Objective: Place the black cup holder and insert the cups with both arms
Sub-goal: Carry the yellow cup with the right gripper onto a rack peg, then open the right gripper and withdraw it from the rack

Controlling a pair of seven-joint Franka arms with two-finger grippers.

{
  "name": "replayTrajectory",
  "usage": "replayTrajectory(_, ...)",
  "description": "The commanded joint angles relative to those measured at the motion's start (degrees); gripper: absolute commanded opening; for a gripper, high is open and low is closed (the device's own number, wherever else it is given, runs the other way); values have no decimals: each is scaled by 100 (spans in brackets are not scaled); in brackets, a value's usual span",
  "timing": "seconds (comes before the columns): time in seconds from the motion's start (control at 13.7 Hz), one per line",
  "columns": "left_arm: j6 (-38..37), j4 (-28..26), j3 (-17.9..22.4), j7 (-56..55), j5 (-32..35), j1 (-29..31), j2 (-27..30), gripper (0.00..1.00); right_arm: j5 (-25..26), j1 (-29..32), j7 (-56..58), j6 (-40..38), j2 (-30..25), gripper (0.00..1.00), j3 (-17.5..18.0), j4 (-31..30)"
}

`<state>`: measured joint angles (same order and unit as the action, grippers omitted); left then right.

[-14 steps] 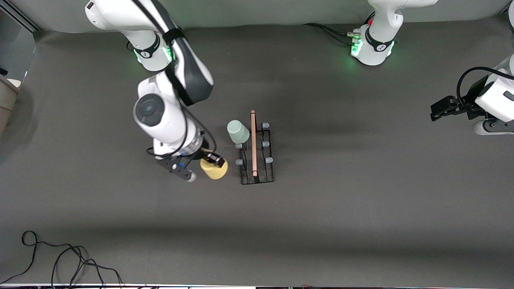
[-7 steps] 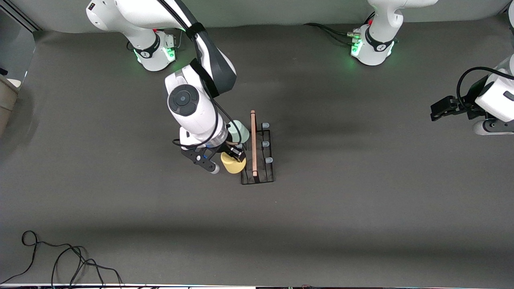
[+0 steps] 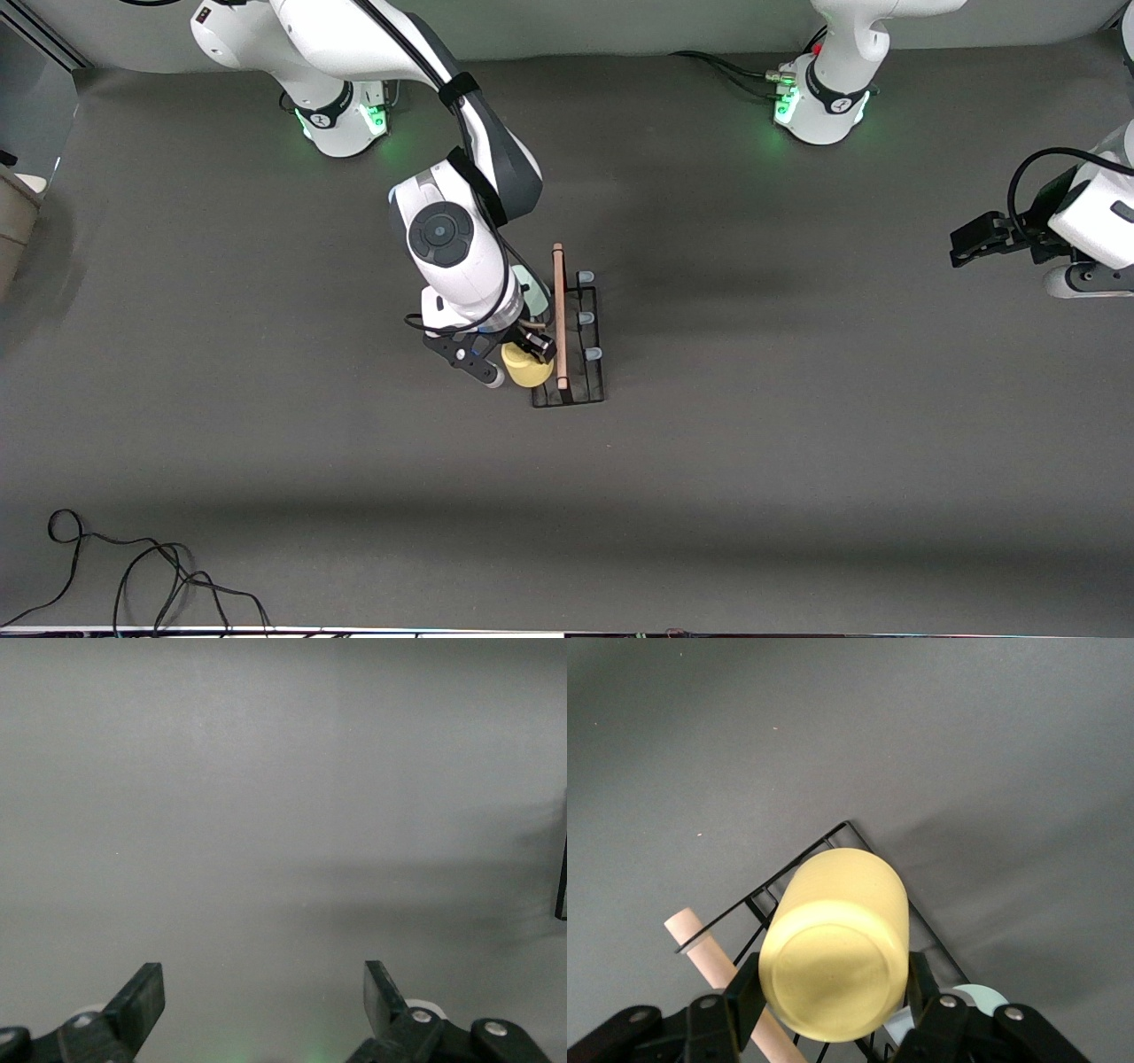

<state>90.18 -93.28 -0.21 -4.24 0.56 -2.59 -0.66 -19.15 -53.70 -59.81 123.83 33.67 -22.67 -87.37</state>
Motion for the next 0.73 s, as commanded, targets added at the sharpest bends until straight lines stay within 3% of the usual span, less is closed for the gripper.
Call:
replayTrajectory(0.0,-18,-41,-23,90,14,31,66,100,-1,35,-57,-43,-18,97,-79,176)
replayTrajectory(0.29,-44,-41,-14,90,14,31,83,100,8,175,180,-376,-203,100,-219,237)
replayTrajectory(0.66,-18,-41,-14,90,14,31,75,100,-18,211,2039,-1508,-325,100,-1255,615)
